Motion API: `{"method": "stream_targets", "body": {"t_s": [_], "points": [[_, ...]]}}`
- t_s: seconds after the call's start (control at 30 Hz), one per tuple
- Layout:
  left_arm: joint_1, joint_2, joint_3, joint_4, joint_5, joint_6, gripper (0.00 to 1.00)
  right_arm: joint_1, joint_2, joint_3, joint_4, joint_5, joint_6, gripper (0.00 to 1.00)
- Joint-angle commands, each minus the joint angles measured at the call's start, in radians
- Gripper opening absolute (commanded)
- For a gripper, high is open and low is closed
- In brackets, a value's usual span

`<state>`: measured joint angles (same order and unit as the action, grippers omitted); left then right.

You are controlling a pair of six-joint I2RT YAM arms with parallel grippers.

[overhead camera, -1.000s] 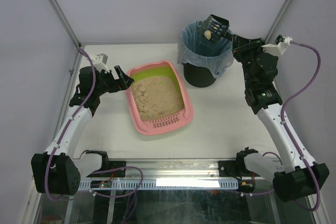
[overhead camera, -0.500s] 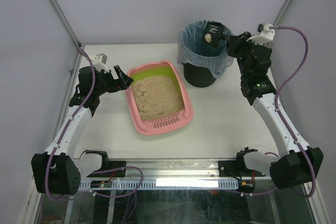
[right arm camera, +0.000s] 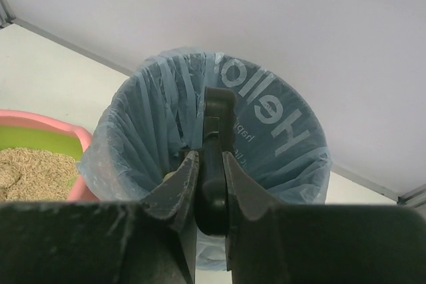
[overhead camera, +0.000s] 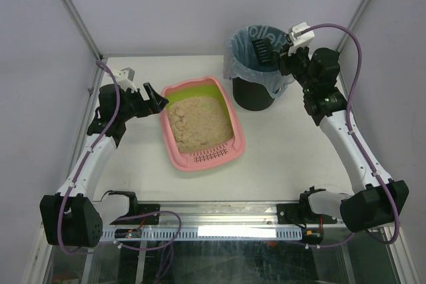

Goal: Clean the litter box

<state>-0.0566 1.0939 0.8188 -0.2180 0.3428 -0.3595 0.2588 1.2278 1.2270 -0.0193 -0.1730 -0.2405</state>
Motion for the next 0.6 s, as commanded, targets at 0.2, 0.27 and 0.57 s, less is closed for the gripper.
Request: {"method": "stream_targets", "body": {"t_s": [0.2, 0.27, 0.57], "points": [[0.013, -0.004, 0.019, 0.025, 0.023, -0.019, 0.9, -0.003, -0.045, 0.135, 0.078, 0.0, -0.015, 0.0], [0.014, 0.0, 0.021, 0.026, 0.027, -0.02, 0.9, -0.003, -0.035, 0.126, 0.112, 0.045, -0.013, 0.0], [0.019, -0.004, 0.02, 0.026, 0.018, -0.018, 0.9, 0.001, -0.114, 0.126, 0.13, 0.041, 0.315, 0.0]]}}
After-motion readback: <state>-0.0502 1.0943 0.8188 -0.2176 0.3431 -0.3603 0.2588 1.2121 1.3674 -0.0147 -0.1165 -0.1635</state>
